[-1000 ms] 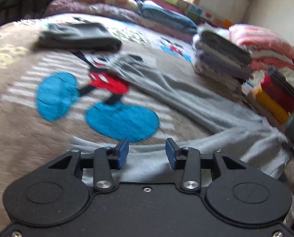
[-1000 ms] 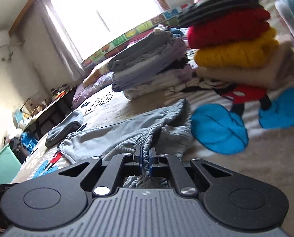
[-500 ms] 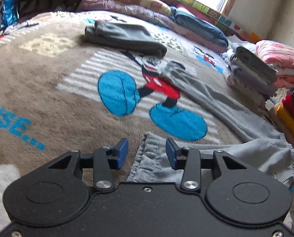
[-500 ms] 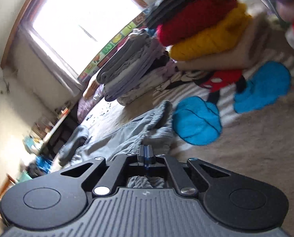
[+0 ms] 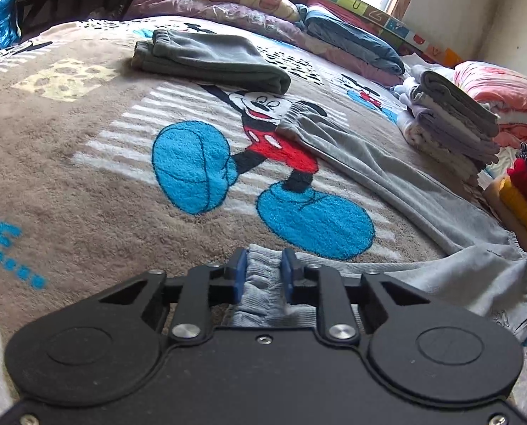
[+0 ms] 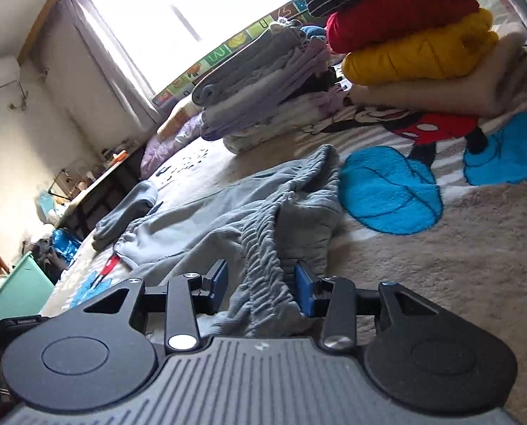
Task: Fold clothes
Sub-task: 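Grasp the sweatpants cuff again with the left tool while the right tool releases the waistband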
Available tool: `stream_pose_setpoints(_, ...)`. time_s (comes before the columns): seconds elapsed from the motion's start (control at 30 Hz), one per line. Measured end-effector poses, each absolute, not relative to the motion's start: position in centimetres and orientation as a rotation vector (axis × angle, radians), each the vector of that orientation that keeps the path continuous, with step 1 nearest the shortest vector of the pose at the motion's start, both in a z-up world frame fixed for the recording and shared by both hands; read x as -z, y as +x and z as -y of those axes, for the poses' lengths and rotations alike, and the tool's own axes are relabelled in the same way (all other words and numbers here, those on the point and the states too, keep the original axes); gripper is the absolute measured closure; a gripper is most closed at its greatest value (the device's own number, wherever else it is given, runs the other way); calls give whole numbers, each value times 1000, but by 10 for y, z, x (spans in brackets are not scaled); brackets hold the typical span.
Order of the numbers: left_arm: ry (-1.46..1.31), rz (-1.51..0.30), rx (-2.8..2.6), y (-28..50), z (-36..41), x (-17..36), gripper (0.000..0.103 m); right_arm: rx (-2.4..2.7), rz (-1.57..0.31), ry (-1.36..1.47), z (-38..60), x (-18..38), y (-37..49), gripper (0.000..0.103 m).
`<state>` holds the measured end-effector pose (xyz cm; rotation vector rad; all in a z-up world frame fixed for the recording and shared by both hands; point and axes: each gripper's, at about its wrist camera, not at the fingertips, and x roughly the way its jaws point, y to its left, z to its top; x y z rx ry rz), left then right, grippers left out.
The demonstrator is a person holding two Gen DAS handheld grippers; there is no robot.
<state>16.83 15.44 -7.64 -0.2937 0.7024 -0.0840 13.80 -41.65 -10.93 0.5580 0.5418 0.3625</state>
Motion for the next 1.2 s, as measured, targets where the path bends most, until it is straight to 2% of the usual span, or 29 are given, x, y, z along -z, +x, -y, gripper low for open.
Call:
stream_pose_setpoints(0.03,-293,-692,87,168,-155,75,92,-380,-550,556,416,108,137,95)
stream_pose_setpoints(0.1,-295,-651,98,166,-155,70,96,-403,-563,572,420,106,133,95)
stream_pose_setpoints(0.27,-338,-520,125,163,-158,52,98,-391,-527,640,444,90,117,95)
stream_pose_setpoints(0.4,-350,-548,106,175,-158,56,98,-374,-554,640,453,88,113,95)
stream_pose_setpoints(0.57,-327,-606,55,200,-152,79,95,-305,-674,633,454,116,125,95)
stream_pose_setpoints(0.67,-336,-593,15,201,-154,81,95,-288,-662,586,449,111,120,91)
stream_pose_setpoints(0.73,-357,-584,-9,196,-160,78,88,-256,-627,549,446,104,115,82)
stream_pose_setpoints(0.8,-354,-566,-24,185,-165,69,87,-222,-589,515,444,96,110,73)
stream_pose_setpoints(0.83,-354,-567,-25,178,-167,66,87,-193,-556,476,441,89,105,72)
stream_pose_setpoints(0.9,-363,-566,-10,163,-168,61,86,-136,-490,364,429,75,93,71)
stream_pose_setpoints(0.97,-370,-599,-15,161,-163,65,80,-128,-435,225,409,62,82,71)
stream_pose_setpoints(1.03,-376,-632,-20,159,-158,70,61,-217,-431,168,385,59,79,71)
stream_pose_setpoints(1.07,-380,-648,-22,158,-155,72,56,-262,-443,149,371,62,80,71)
stream_pose_setpoints(1.2,-395,-695,-38,153,-148,80,55,-442,-490,71,315,73,82,72)
